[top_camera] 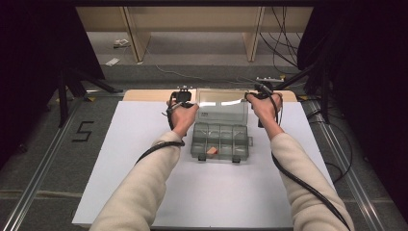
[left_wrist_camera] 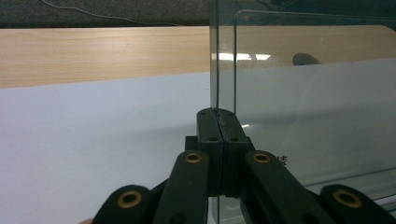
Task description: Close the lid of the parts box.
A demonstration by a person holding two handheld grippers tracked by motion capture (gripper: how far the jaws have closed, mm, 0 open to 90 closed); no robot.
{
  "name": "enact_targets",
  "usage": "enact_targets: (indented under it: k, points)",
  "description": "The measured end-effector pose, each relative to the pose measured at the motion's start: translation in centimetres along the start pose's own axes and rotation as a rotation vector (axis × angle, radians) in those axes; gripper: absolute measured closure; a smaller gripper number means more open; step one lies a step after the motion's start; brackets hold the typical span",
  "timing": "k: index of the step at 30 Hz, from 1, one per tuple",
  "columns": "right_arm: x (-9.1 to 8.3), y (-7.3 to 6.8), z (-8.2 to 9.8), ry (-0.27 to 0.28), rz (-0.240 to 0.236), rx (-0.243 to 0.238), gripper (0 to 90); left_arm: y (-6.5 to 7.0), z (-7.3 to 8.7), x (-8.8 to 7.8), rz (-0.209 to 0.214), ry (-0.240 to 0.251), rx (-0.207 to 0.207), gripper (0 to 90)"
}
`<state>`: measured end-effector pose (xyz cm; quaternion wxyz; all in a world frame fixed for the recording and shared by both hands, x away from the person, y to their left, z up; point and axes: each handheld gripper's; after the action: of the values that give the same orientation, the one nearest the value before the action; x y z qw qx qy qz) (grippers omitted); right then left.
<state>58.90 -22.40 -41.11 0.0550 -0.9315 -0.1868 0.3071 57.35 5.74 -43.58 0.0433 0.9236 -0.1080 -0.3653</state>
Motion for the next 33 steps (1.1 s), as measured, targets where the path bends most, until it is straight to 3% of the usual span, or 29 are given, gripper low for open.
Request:
enact_targets:
  k: [9, 23, 28, 33]
  points:
    - [0.2, 0.1, -0.4, -0.017, 0.010, 0.016, 85.0, 0.0, 0.1, -0.1, 0.008, 0.008, 0.011, 89.2]
    - [0.1, -0.7, -0.3, -0.002, 0.068, 0.037, 88.3, -0.2, 0.3, 0.1, 0.023, 0.020, 0.016, 88.3]
    - [-0.2, -1.1, -0.2, 0.013, 0.081, 0.037, 88.7, -0.4, 0.3, 0.1, 0.036, 0.027, 0.038, 87.2]
    - [-0.6, -1.3, -0.1, 0.025, 0.085, 0.031, 88.8, -0.6, -0.2, 0.0, 0.030, 0.039, 0.094, 80.0]
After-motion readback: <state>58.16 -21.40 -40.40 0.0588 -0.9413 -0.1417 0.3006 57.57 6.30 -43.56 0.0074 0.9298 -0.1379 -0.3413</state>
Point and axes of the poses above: each handheld gripper's, and its own axes: x roughly forward along the jaws, z roughly out of its underside, y roughly to its right, and after that the axes turned 6 degrees about -z, right-handed
